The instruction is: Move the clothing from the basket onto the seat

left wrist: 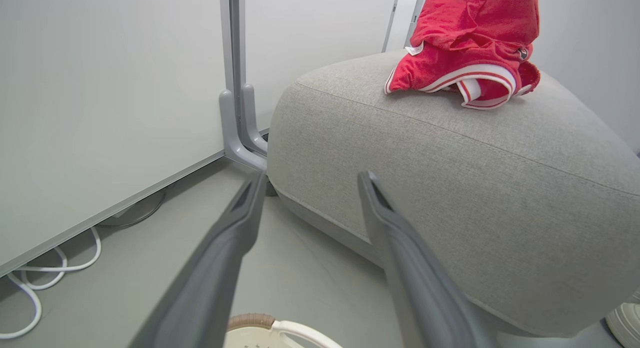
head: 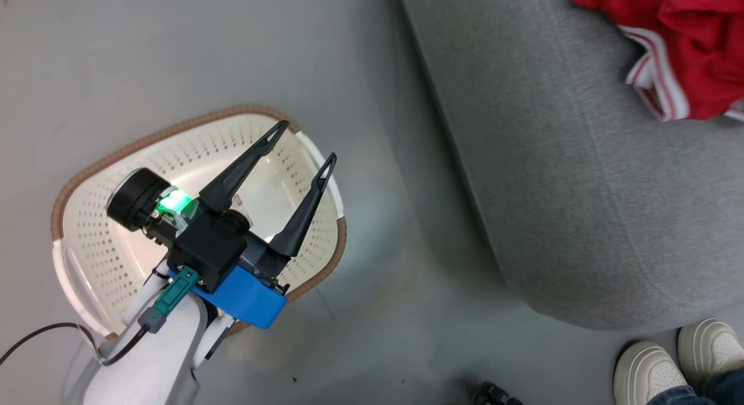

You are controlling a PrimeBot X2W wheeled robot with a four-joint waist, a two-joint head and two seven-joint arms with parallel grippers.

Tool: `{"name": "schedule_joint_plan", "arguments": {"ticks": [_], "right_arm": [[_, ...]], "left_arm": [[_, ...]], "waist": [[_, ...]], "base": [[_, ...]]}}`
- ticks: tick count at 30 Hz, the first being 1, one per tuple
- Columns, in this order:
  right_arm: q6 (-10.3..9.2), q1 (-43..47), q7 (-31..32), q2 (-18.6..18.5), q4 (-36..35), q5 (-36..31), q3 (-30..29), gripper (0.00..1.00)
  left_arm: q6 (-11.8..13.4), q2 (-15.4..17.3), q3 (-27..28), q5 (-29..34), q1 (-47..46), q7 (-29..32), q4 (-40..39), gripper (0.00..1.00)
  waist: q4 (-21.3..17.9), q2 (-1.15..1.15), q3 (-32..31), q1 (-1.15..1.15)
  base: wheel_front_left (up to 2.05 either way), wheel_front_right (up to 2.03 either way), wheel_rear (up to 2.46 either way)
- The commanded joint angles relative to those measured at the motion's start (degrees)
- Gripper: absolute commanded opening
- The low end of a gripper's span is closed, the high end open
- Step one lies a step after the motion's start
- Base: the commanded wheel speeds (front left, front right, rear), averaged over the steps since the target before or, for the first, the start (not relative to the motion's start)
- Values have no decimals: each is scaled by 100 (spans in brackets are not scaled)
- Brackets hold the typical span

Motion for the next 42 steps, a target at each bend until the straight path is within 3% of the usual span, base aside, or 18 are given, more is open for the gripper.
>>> {"name": "schedule_joint_plan", "arguments": {"ticks": [1,12,13,15,16,17,24,30,36,42], "right_arm": [[-3,139,-107,118,151,-47,-81,0],[-4,696,-742,521,1215,-344,-192,0],[-4,707,-767,517,1266,-371,-177,6],[-4,731,-817,492,1334,-430,-142,44],[-4,747,-845,477,1365,-465,-117,78],[-4,761,-842,470,1394,-491,-97,100],[-4,1026,-887,413,1391,-493,45,100],[-4,1704,-892,267,955,-391,269,100],[-3,2835,-762,359,-35,-233,416,100],[-4,4167,-295,630,-1610,-260,474,100]], "left_arm": [[-23,49,-23,27,-81,15,-47,100],[32,37,-140,-92,-79,-77,60,100],[45,39,-132,-115,-51,-102,93,100],[55,26,-131,-137,-8,-135,159,100],[61,10,-134,-165,13,-156,199,100],[58,-9,-141,-180,33,-173,235,100],[95,-260,-190,-368,258,-320,619,100],[97,-587,-92,-602,597,-361,997,100],[67,-883,171,-712,1109,-366,1086,100],[43,-1041,516,-696,1709,-366,1092,100]], "waist": [[147,0,273,-2],[247,0,172,-2],[249,0,138,-2],[256,0,60,-2],[263,0,14,-2],[272,0,-37,-2],[453,0,-659,-2],[763,0,-1459,-2],[1147,0,-2350,-2],[1464,0,-3068,-2]], "base": [[0,0,0],[0,0,0],[0,0,0],[0,0,0],[0,0,0],[0,0,0],[0,0,0],[0,0,0],[0,0,0],[0,0,0]]}}
